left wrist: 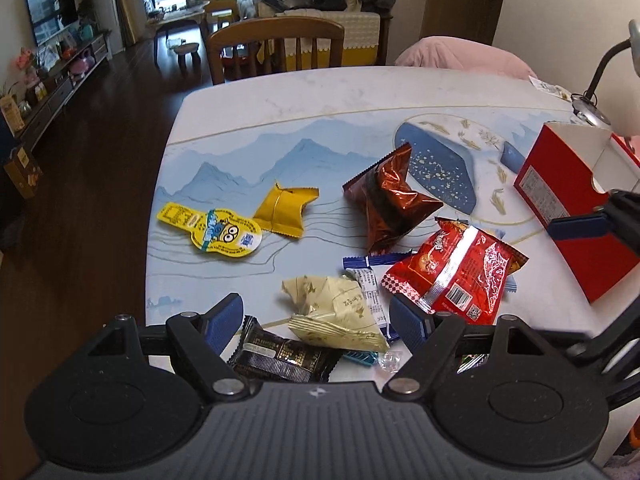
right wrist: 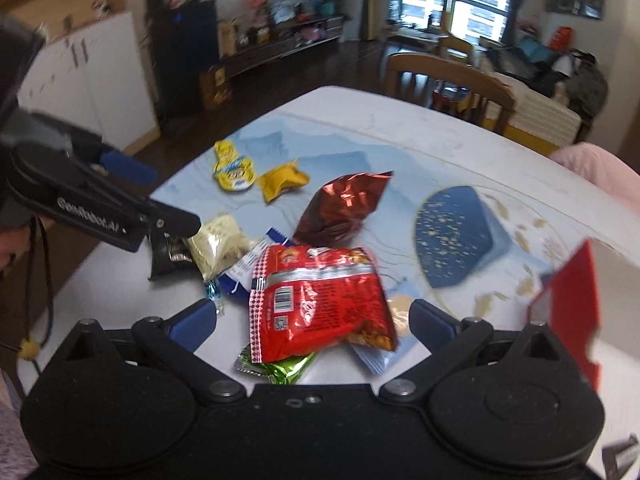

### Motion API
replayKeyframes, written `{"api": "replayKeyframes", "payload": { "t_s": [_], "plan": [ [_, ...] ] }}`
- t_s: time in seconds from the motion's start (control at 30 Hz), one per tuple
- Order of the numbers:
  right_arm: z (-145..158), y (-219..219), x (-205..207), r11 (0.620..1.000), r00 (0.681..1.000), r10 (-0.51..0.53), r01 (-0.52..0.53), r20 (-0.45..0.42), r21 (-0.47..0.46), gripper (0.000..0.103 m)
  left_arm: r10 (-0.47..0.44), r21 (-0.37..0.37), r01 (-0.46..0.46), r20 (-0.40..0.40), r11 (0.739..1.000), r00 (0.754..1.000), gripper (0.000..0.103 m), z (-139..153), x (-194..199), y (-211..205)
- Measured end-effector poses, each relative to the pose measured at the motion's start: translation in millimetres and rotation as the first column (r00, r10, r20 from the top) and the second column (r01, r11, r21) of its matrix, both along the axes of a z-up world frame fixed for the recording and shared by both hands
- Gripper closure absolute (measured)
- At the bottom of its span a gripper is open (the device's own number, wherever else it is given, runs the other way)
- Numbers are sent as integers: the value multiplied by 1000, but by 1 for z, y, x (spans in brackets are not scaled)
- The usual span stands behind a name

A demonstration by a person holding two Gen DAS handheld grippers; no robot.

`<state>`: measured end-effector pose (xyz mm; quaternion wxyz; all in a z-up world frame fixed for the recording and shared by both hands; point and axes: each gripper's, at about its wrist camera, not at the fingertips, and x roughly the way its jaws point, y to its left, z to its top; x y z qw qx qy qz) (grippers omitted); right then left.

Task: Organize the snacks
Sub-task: 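Move both tools back from the box toward the snack pile, then grasp the red chip bag with the right gripper while the left grasps the cream pastry bag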

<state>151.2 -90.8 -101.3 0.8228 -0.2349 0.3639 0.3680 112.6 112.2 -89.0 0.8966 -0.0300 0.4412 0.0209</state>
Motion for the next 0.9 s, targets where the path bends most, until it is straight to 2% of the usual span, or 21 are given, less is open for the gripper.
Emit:
{"api": "replayKeyframes", "payload": {
  "t_s": [0.2, 0.37, 0.67, 0.9],
  "plan": [
    [-23, 18, 16, 998, 999, 29, -26, 35, -63, 0, 9, -5, -9, -27, 1000, 1000, 23, -6, 2, 4],
    [-34, 25, 35, 998, 999, 17, -18, -30, -55, 0, 12, -10, -12, -46, 1000, 999, 23, -12, 9, 4],
    [-52, 35, 43, 992, 999, 33, -35, -24, -120, 0, 1, 0, -1, -104, 1000, 995, 23, -29, 35, 0],
    [-55, 36, 48, 993, 999, 21, -26, -43, -118, 0, -17, 1, 17, -154, 1000, 988, 23, -43, 48, -1]
  ]
}}
